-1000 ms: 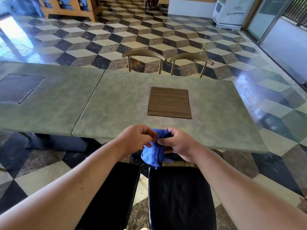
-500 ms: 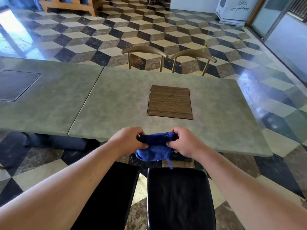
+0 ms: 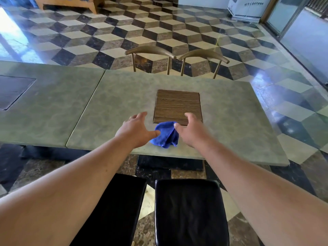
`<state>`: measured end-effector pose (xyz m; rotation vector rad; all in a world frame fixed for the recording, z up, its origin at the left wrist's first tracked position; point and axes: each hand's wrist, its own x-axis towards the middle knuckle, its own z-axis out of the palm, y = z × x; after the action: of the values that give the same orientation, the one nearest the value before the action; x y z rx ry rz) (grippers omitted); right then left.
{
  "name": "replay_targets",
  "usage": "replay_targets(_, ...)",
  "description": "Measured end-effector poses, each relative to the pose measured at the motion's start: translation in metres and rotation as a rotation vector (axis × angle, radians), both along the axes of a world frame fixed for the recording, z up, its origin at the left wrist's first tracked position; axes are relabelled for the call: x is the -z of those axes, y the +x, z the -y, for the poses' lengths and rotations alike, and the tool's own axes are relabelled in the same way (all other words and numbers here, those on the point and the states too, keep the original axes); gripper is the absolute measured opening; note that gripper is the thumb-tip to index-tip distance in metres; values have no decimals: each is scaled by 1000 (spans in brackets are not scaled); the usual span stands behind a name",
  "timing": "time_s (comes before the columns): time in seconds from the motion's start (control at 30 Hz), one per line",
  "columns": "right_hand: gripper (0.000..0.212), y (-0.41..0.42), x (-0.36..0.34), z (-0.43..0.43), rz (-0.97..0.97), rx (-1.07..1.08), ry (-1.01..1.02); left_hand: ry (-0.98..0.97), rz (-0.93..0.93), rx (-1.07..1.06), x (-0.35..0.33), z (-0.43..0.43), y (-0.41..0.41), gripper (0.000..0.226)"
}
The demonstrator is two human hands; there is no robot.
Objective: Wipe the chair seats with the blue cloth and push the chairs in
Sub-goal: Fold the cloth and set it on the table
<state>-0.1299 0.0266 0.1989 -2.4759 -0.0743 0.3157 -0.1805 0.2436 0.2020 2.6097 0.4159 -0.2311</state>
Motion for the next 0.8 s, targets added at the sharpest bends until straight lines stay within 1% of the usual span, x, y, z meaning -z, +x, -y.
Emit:
replay_targets(0.1,69,-18,10,4,-10,-111,-56,50,-49,85,8,0,-17,90)
replay_targets(0.2,72,-37,18,6,20,-211,-142,61,-57,105,15,-3,-36,80)
replay_targets(0.3,80,-58,20,2,55,-289,-226,68,-57,121,18,-8,-53,85)
replay_targets(0.43,89,-87,10,-6,89,-314,-265,72,-44,145,16,-20,-73,90)
replay_targets(0.6,93,-128,-6,-14,152,-299,-294,67,-21,191,5,-31,-100,91)
replay_targets(0.8,94,-170,-11,-31,183,-327,-293,81,-5,177,-2,-44,-149,91)
